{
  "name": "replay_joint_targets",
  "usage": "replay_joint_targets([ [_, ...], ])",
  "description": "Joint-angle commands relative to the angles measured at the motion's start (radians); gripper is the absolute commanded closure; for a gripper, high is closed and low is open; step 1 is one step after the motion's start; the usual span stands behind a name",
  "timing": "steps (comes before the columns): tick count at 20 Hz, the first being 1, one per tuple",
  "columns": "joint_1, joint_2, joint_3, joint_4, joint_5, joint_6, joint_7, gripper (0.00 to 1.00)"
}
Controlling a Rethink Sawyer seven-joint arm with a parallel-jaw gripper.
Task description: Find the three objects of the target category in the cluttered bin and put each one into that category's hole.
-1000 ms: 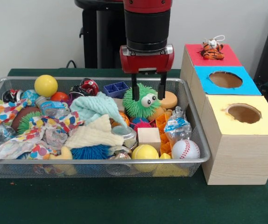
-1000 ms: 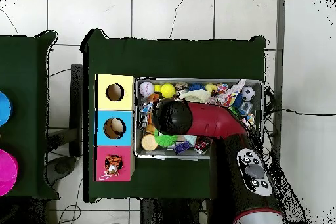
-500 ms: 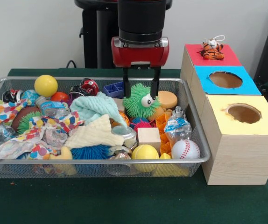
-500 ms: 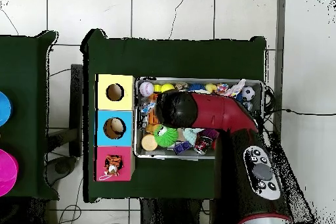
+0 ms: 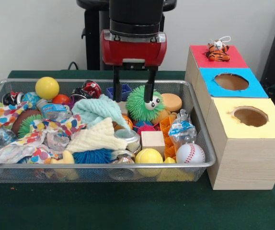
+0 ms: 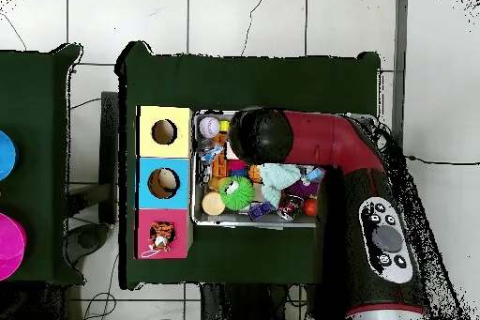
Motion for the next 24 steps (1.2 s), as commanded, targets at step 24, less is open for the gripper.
replay_joint_targets([
  [24,-0.147,0.160,0.160,-0.208,-0.216,0.061,-0.273,0.00],
])
